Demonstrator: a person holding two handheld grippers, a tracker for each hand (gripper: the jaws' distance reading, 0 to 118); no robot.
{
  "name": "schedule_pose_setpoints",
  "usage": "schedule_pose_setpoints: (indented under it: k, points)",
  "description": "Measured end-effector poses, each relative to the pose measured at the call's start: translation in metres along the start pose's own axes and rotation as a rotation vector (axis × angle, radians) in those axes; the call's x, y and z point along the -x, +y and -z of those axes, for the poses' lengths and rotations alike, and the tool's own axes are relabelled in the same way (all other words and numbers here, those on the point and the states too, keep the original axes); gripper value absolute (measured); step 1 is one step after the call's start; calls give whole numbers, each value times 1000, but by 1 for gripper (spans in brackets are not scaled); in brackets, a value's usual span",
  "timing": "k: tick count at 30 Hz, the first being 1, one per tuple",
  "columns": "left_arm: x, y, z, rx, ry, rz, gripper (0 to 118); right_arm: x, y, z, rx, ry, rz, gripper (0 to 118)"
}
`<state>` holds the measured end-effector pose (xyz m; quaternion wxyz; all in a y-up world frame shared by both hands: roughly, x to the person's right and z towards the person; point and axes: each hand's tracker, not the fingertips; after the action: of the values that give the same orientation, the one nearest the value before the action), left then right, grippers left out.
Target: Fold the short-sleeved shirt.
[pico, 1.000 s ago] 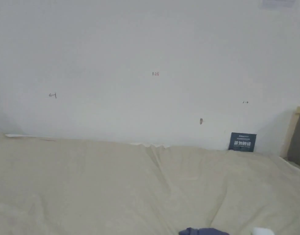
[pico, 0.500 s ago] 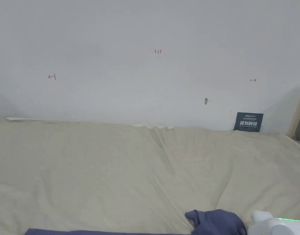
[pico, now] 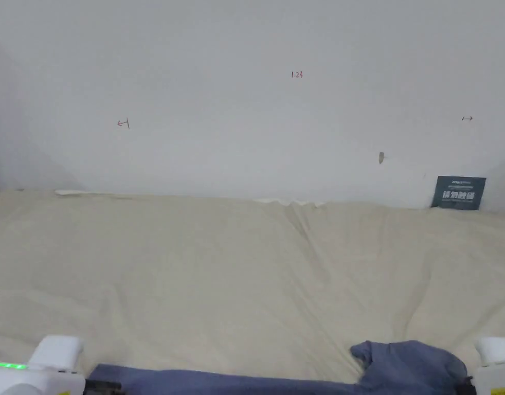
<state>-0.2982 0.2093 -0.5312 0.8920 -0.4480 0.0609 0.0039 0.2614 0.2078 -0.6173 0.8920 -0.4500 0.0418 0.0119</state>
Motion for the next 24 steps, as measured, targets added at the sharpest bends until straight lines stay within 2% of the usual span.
schedule_pose_setpoints:
  k: [2, 4, 6, 9, 11, 14, 17, 19, 20, 21, 23, 24]
  points:
    - [-1, 15, 20, 50, 11, 21, 117, 4, 2, 0, -2, 6, -3, 2]
    - [0, 27, 37, 81, -61, 2, 117, 3, 5, 0, -4, 21, 8, 2]
    - [-4, 38, 54, 95, -70, -8, 117, 6, 6, 2, -10, 14, -5, 2]
    - [-10, 53, 86, 117, -14, 1, 116, 8, 5, 7, 1, 10, -8, 2]
    - [-14, 55, 105, 194, -15, -9, 116, 6, 4, 9, 6, 6, -5, 2]
    - [-14, 43, 92, 129, -16, 1, 114, 6, 2, 11, 6, 9, -2, 2]
    - [-16, 41, 87, 116, -24, -15, 105, 8, 3, 14, 15, 4, -1, 2]
    - [-19, 42, 78, 99, -31, 6, 85, 11, 3, 14, 13, -2, -8, 2]
    - [-22, 43, 73, 85, -30, 18, 69, 11, 3, 14, 14, -4, -20, 2]
    - [-24, 44, 68, 64, -10, 42, 42, 13, 3, 11, 11, -4, -24, 2]
    - [-25, 48, 62, 61, 33, 85, 5, 12, 6, 6, 7, 13, -18, 2]
    - [-22, 47, 59, 56, 1, 87, 5, 12, 7, 3, 3, 26, -9, 2]
